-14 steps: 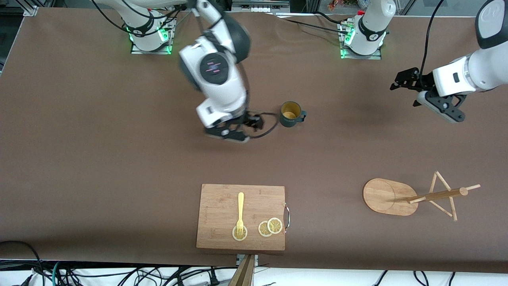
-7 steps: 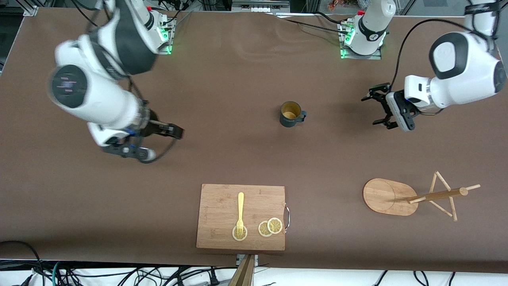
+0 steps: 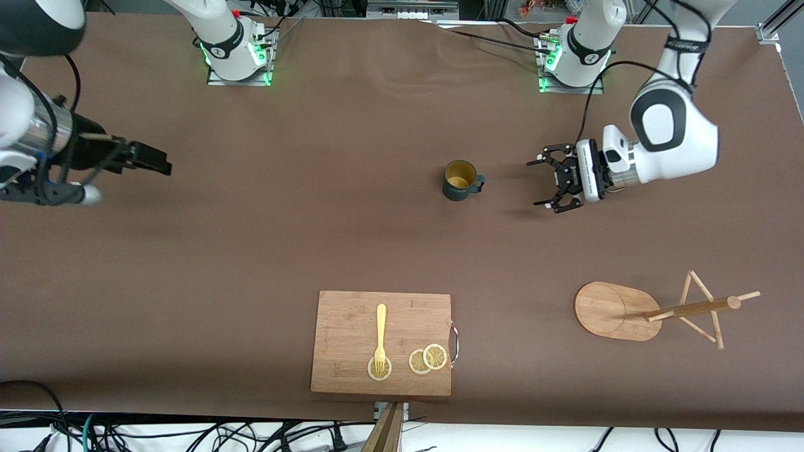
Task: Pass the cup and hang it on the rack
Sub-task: 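Withdraw the right gripper while the left gripper grasps the mug handle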
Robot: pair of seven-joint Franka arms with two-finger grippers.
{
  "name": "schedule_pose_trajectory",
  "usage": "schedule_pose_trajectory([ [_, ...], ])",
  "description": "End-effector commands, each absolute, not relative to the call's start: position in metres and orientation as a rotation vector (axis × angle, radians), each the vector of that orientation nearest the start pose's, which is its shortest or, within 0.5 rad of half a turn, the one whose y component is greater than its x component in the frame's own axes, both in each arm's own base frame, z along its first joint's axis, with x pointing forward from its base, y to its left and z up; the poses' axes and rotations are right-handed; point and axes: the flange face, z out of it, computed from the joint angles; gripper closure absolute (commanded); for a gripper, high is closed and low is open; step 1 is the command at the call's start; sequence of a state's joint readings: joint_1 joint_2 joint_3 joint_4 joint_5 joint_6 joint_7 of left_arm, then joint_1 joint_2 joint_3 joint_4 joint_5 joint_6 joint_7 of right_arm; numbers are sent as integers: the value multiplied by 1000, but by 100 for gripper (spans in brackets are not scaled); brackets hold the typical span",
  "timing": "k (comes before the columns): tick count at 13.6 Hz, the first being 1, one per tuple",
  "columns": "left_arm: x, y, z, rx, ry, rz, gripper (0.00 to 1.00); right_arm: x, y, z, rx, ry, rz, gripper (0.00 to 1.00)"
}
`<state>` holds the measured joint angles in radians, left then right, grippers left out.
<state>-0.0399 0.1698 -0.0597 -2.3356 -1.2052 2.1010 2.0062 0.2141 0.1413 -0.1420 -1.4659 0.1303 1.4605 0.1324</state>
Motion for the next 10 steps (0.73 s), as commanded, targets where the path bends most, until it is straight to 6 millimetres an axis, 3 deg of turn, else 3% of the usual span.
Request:
schedule_pose_trajectory([
  [1,468,-114,218,1748,-1338,756,0,543,52,597,-3068,49,211,0],
  [5,449,-134,164,1641,-1316,852,0,518,61,605,-3113,2,151,0],
  [7,436,-143,133,1581,-1271,910,0,521,62,607,-3117,-3,143,0],
  [10,426,-151,110,1512,-1243,953,3,527,59,607,-3149,-2,108,0],
])
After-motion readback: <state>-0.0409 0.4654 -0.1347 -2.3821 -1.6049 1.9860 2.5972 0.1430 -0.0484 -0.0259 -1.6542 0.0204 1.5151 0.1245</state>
